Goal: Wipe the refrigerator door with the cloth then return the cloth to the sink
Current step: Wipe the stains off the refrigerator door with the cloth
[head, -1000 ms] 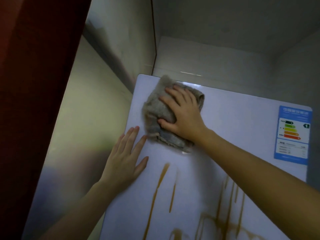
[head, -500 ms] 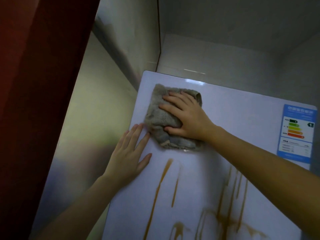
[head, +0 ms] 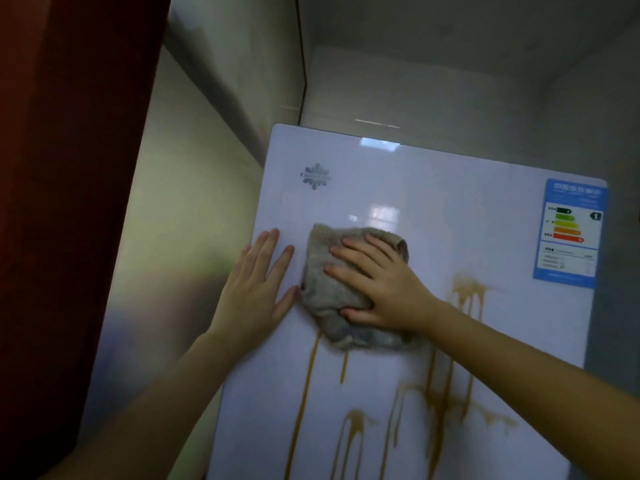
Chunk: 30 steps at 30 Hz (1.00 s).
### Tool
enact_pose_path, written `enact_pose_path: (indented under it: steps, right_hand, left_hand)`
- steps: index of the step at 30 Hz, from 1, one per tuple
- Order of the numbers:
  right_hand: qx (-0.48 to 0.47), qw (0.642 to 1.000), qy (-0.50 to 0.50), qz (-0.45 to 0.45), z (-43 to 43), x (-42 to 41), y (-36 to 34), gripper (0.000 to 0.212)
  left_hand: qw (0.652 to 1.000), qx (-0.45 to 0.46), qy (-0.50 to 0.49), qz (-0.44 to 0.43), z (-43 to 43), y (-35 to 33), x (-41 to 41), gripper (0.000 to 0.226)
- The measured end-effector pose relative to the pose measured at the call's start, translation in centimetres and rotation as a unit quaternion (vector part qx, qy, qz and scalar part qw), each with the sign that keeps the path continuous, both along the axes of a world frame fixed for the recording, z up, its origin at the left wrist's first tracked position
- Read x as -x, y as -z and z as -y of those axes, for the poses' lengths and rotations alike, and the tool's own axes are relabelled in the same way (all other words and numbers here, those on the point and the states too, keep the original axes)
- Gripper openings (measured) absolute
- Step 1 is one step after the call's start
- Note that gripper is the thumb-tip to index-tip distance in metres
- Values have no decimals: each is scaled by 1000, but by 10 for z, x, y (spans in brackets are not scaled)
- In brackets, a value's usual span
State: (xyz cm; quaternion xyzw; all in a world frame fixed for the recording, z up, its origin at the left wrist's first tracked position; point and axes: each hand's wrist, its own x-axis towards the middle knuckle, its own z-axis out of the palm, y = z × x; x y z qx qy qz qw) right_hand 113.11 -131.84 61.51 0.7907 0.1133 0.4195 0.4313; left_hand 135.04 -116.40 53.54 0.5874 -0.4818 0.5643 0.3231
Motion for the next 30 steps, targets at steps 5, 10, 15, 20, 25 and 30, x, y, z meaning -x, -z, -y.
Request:
enact_pose_path:
  steps: [5,10,15,20,25,30]
  right_hand:
    - [-112,979,-6,171,14,26,-24,69]
    - [-203,940,-7,275,14,34,-21,69]
    - [-198,939,1,283,18,45,-19,64]
    - [-210,940,24,268,16,55,-14,57]
    - [-231,948,-1,219,4,69,-17,48]
    - [-365,919,-65,133,-25,87,-30,44]
  left_hand:
    - [1000,8,3,-3,1,1,3,62]
    - [1000,0,3,-13,1,0,4,63]
    - [1000,-2,9,-20,2,1,5,64]
    - [1000,-7,8,-27,1,1,6,65]
    - [1000,5,7,-23,4,1,6,65]
    - [1000,18,3,-19,7,1,8,65]
